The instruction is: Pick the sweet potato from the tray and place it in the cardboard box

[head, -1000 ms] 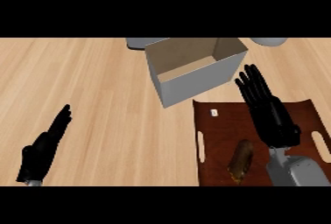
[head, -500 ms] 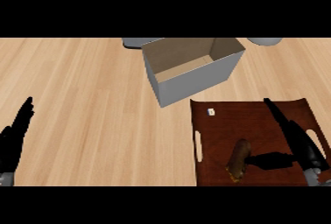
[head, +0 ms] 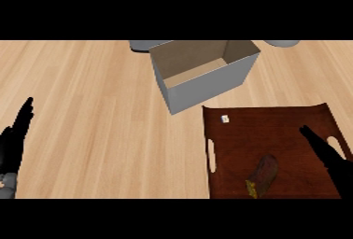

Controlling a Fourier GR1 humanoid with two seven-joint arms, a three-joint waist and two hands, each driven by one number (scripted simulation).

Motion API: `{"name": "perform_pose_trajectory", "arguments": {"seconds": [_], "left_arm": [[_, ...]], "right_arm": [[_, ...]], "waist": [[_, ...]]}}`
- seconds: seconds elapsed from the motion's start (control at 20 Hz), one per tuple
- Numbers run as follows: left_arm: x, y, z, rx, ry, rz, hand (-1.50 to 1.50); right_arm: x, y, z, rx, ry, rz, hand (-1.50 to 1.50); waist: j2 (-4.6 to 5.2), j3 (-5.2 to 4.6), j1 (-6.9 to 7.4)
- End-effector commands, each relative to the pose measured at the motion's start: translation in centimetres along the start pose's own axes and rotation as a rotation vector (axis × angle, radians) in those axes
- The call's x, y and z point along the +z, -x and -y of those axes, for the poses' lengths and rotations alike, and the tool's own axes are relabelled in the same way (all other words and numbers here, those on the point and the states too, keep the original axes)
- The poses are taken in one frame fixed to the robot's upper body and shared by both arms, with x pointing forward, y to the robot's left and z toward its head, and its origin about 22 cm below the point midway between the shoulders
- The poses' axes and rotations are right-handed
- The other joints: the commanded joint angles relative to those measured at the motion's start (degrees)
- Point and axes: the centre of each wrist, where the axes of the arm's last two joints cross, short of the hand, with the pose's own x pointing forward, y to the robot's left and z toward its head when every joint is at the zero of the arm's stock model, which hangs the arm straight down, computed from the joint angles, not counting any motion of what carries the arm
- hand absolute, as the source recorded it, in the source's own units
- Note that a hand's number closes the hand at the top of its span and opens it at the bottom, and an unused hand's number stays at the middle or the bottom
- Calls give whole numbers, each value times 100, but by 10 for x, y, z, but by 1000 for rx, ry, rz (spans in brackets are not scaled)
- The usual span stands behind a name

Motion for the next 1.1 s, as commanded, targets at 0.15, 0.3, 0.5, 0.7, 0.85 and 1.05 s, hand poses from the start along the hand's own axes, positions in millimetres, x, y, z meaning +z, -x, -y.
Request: {"name": "perform_pose_trajectory", "arguments": {"seconds": [0.15, 0.3, 0.5, 0.7, 0.85, 1.05], "left_arm": [[4, -9, 11, -3, 26, 24, 0], [-4, -9, 25, 8, 40, 27, 0], [-16, -24, 10, -2, 41, 45, 0], [-19, -21, 27, 12, 44, 25, 0], [-23, -16, 10, 6, 32, 29, 0], [-26, -21, 8, -11, 7, 16, 0]], "right_arm": [[4, -31, 35, 370, -211, -144, -150], [-15, -44, 41, 430, -314, -198, -150], [-25, -65, 28, 507, -445, -291, -150], [-54, -87, 19, 538, -550, -327, -150], [-77, -89, -4, 527, -589, -375, -150], [-86, -93, -2, 588, -594, -396, -150]], "waist": [[14, -2, 220], [67, -1, 286], [66, 3, 341], [75, 5, 305], [64, 9, 270], [36, 13, 188]]}}
